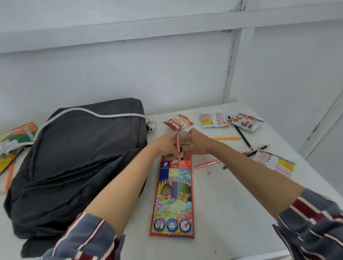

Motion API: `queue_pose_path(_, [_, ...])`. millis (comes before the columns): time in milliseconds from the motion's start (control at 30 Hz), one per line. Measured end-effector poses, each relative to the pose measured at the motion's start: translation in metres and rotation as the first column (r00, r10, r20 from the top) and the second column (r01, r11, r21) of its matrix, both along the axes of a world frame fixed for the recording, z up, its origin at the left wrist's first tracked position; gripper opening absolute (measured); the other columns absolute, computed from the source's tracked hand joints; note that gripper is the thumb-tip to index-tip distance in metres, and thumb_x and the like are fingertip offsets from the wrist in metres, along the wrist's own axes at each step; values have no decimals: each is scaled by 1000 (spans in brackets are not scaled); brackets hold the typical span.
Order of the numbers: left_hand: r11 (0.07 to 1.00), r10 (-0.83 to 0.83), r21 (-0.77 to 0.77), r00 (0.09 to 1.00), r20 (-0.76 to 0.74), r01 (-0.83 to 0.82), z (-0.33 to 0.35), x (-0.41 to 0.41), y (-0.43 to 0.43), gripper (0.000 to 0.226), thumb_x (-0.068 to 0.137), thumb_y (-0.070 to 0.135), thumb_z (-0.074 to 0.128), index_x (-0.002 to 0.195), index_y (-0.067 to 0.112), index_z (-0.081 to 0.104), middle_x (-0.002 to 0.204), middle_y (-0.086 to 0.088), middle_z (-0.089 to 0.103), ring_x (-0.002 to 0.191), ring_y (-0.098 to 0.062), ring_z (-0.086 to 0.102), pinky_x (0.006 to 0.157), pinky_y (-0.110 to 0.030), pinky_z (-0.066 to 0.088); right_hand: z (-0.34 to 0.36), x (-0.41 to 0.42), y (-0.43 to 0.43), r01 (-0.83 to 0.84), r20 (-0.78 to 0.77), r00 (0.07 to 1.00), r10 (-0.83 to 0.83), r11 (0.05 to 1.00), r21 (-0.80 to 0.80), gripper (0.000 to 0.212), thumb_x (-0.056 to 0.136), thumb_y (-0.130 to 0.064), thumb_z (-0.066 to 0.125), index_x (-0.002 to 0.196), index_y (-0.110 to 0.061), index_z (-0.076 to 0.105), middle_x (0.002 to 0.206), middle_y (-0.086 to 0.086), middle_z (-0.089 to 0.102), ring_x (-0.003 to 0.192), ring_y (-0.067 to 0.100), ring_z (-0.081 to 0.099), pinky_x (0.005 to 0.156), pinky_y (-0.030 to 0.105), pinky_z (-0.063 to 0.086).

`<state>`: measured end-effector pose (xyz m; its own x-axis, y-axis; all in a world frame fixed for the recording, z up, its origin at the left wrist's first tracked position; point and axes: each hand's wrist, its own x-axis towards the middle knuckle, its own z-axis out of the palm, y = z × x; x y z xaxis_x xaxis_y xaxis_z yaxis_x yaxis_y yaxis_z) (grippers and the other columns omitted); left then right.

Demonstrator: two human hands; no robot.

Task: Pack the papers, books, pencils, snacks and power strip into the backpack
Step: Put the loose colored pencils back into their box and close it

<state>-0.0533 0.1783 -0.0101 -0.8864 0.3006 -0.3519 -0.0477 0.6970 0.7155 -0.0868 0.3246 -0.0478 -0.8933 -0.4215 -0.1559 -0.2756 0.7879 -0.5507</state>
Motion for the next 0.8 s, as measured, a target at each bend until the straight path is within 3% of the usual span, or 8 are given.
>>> queue_pose_path(67, [1000,-8,-7,1000,9,8,0,-1,0,70,75,-7,68,137,12,40,107,-5,53,108,-22,50,89,-29,41,0,1,-1,12,8,1000,-12,1000,9,55,76,-30,75,127,-22,56,125,8,34,111,21,40,86,26,40])
queue_pose_path(200, [999,-42,-24,999,-23,42,-3,-4,-1,61,69,-6,72,125,7,51,117,-11,59,112,-27,54,92,-37,47,0,2,-3,26,23,999,-26,1000,0,53,75,-27,76,125,-20,57,124,8,32,106,17,37,88,28,41])
queue_pose_path(267, [999,-32,-15,999,-20,31,-5,-6,-2,54,70,-7,69,120,5,52,107,-9,61,105,-26,56,87,-35,49,-1,1,-3,36,18,999,-36,999,14,54,74,-26,76,124,-17,55,122,7,32,104,16,37,82,26,43])
queue_pose_path(333, [1000,-10,3,1000,-20,10,-7,-8,-1,40,77,-6,63,111,11,52,86,0,55,86,-17,55,71,-24,47,-1,0,-2,60,20,998,-60,998,14,55,74,-26,76,122,-11,54,120,7,34,99,14,40,72,20,43])
queue_pose_path(433, [999,39,17,998,-56,-38,-9,-9,0,38,87,-1,55,120,16,54,71,4,47,63,-6,45,55,-15,37,0,1,-2,74,-11,997,-74,997,14,44,75,-27,75,110,-9,56,112,6,35,93,15,42,70,23,42])
queue_pose_path(600, [996,70,-44,981,-181,-80,-15,-8,1,44,89,9,59,132,12,47,109,-14,62,86,-20,57,67,-19,40,-2,2,-2,93,-32,995,-93,995,20,50,72,-27,78,113,-9,56,121,7,38,95,15,42,77,26,42])
queue_pose_path(700, [995,95,-17,984,-150,-99,-16,-11,2,51,87,7,61,135,14,46,78,-1,57,71,-14,53,66,-23,45,2,2,0,80,-31,996,-79,996,46,44,72,-26,78,109,-9,62,122,7,39,98,16,42,82,28,42])
queue_pose_path(800, [990,142,30,986,-85,-140,-14,-13,3,58,85,0,61,138,12,42,81,-5,57,80,-21,57,76,-31,52,7,3,3,72,-28,997,-71,997,38,40,71,-23,80,104,-5,66,121,9,44,97,19,47,82,29,42])
